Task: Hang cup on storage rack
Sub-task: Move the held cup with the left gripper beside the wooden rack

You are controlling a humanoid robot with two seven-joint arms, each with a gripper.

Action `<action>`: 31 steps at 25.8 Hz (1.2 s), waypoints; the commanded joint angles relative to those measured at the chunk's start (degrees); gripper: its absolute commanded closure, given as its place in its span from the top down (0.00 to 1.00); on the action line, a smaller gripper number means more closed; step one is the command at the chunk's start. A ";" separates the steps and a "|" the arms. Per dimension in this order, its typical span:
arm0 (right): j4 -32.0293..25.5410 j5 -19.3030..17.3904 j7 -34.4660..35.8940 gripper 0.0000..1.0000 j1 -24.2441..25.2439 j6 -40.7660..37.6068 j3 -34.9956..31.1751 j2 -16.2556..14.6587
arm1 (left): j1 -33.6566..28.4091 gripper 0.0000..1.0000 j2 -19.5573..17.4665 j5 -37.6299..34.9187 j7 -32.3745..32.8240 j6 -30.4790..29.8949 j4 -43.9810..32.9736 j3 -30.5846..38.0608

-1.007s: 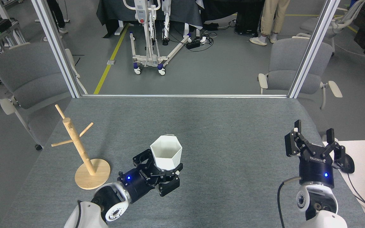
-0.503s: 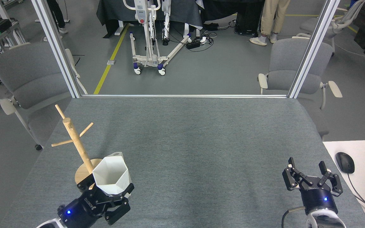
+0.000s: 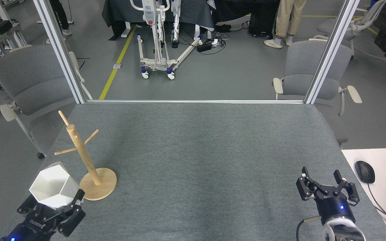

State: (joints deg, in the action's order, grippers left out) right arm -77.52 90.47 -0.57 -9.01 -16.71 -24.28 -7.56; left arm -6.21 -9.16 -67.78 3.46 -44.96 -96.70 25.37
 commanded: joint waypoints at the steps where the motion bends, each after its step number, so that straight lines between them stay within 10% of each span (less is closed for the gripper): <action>1: 1.05 -0.03 -0.05 0.99 -0.04 -0.07 -0.06 0.44 | 0.32 0.00 0.11 -0.95 -0.56 -0.04 2.30 1.87; 31: 7.21 -0.03 -0.13 0.99 -3.21 -0.07 0.29 -0.79 | 13.77 0.00 -4.81 -11.58 -2.23 7.08 18.39 3.28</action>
State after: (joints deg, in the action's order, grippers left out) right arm -70.46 90.43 -0.67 -12.06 -16.79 -24.00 -8.41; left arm 7.39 -13.36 -79.36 1.22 -37.90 -78.36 28.63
